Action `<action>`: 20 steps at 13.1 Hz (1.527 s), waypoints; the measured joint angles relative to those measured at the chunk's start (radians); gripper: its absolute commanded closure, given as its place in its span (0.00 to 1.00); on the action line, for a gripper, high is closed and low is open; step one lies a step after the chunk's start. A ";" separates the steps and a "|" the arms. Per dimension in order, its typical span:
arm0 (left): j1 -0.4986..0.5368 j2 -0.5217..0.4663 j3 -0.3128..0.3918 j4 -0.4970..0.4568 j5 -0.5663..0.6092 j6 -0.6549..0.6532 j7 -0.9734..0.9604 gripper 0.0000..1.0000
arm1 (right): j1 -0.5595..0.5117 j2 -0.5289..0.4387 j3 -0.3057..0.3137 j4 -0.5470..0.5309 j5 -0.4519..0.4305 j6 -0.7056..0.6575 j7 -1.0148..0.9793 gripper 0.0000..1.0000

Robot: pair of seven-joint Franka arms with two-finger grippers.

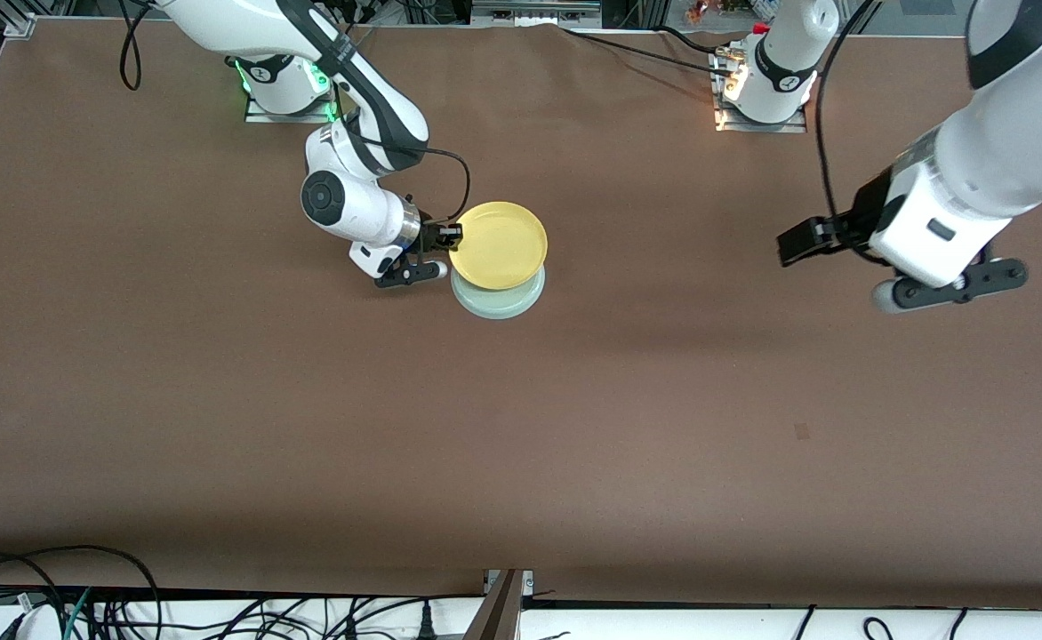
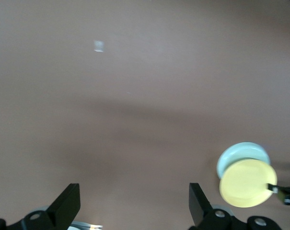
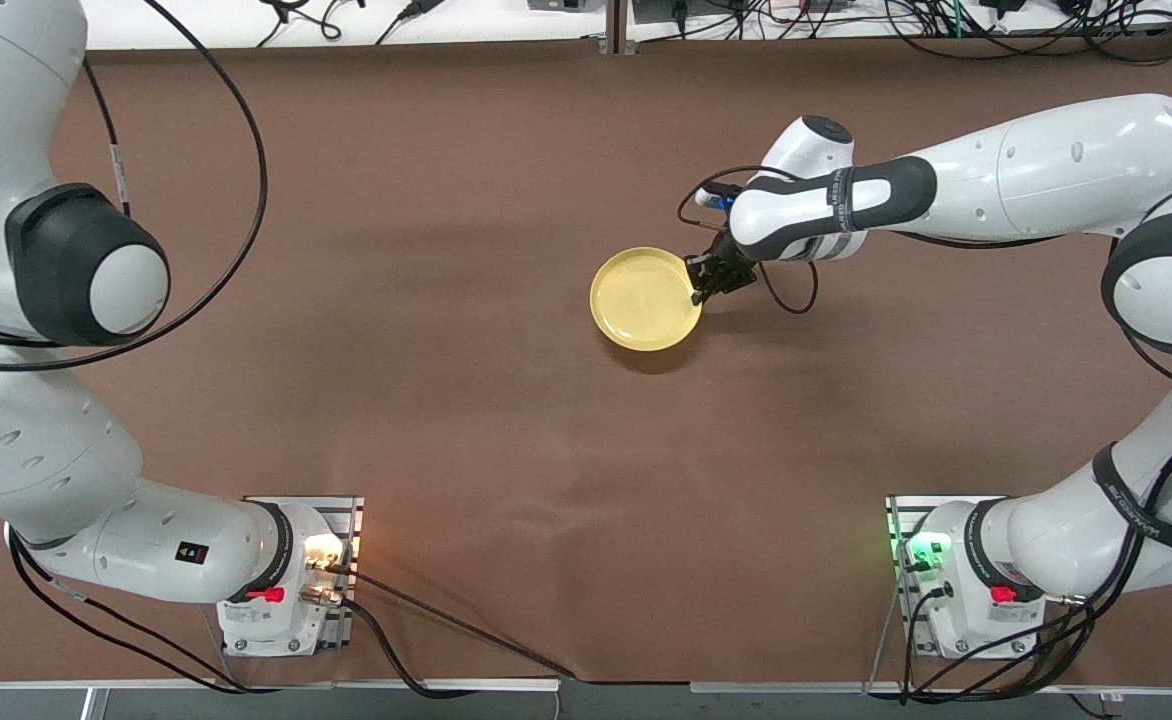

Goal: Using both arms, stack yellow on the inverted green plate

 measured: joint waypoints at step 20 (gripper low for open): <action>0.224 -0.430 -0.003 -0.697 0.047 0.347 0.257 0.00 | 0.006 0.042 -0.009 0.006 0.002 0.089 0.001 0.56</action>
